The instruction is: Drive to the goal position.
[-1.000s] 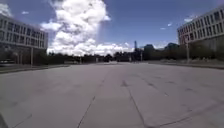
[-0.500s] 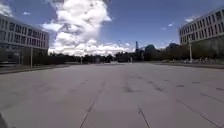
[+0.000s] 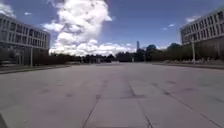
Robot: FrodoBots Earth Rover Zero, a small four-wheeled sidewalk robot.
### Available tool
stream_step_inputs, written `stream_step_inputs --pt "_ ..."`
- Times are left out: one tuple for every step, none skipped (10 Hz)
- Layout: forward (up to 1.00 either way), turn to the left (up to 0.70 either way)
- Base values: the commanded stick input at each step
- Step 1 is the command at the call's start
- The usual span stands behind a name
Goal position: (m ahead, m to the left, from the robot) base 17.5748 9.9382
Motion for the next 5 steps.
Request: stream_step_inputs --pt "0.70 0.00" --pt "0.70 0.00" --pt "0.70 0.00" --pt "0.70 0.00" --pt "0.70 0.00"
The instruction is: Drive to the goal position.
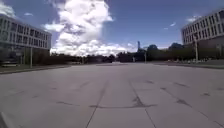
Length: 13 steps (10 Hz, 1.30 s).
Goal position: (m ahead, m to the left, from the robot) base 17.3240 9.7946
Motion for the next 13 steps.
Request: stream_step_inputs --pt "0.70 0.00" --pt "0.70 0.00" --pt "0.70 0.00" --pt "0.70 0.00" --pt "0.70 0.00" --pt "0.70 0.00" --pt "0.70 0.00" --pt "0.70 0.00" --pt "0.70 0.00" --pt "0.70 0.00" --pt "0.70 0.00" --pt "0.70 0.00" --pt "0.70 0.00"
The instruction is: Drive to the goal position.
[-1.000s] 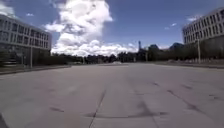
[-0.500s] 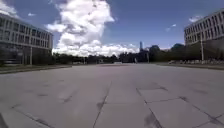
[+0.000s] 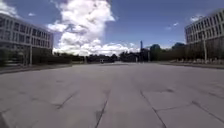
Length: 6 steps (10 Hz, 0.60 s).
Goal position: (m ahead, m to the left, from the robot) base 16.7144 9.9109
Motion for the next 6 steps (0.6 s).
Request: stream_step_inputs --pt "0.70 0.00" --pt "0.70 0.00" --pt "0.70 0.00" --pt "0.70 0.00" --pt "0.70 0.00" --pt "0.70 0.00"
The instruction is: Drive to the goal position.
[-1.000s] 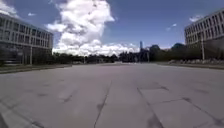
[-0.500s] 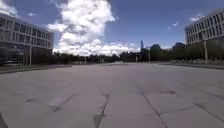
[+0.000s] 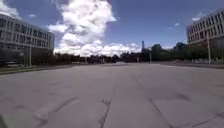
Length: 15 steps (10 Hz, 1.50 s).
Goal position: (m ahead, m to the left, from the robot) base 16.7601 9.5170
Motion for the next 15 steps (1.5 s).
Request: stream_step_inputs --pt "0.70 0.00" --pt "0.70 0.00" --pt "0.70 0.00" --pt "0.70 0.00" --pt "0.70 0.00" --pt "0.70 0.00" --pt "0.70 0.00" --pt "0.70 0.00" --pt "0.70 0.00" --pt "0.70 0.00" --pt "0.70 0.00" --pt "0.70 0.00" --pt "0.70 0.00" --pt "0.70 0.00" --pt "0.70 0.00"
